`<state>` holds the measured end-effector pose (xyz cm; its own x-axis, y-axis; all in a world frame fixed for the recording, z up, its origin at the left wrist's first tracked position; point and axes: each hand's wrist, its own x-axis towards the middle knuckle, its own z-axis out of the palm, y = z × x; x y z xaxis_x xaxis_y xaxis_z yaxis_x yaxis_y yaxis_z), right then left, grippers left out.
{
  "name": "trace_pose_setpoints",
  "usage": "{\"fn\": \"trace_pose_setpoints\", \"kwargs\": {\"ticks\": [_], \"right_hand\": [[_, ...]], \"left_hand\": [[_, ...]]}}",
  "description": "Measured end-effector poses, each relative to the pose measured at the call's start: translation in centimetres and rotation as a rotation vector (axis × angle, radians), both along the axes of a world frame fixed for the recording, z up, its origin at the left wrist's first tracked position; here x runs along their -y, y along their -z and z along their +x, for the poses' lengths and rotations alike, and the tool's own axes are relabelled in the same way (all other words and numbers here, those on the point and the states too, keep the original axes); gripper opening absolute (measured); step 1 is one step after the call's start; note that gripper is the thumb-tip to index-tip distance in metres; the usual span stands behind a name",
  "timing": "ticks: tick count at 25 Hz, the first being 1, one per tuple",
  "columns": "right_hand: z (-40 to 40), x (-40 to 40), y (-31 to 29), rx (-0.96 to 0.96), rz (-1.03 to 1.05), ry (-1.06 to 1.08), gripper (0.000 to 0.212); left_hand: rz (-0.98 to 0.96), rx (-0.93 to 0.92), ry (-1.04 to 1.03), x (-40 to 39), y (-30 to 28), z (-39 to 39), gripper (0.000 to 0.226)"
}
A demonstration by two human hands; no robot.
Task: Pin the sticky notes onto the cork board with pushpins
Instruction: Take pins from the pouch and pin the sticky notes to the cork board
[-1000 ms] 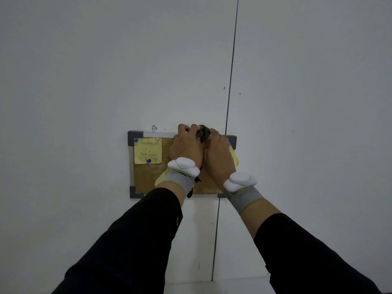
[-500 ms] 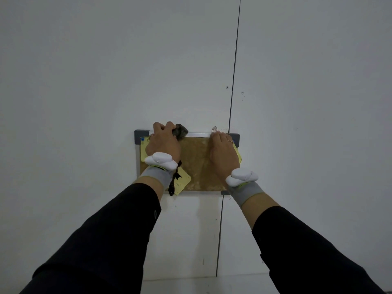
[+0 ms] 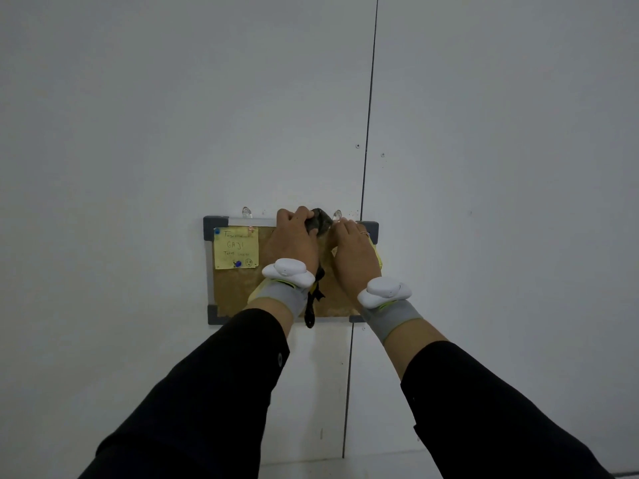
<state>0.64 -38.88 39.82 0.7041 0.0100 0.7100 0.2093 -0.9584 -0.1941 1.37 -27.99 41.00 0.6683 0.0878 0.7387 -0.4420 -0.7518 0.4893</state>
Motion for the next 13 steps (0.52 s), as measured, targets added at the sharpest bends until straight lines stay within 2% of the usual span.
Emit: {"fn": "trace_pose_setpoints", "kwargs": {"ticks": [7, 13], "right_hand": [[0.1, -0.2, 0.3, 0.045, 0.005, -0.007, 0.039], [0.2, -0.1, 0.5, 0.058, 0.008, -0.006, 0.041]], "left_hand": [[-0.002, 0.111, 0.001, 0.1, 1.7, 1.2, 0.023], [-0.100, 0.017, -0.005, 1.1, 4.8, 0.4, 0.025]]}}
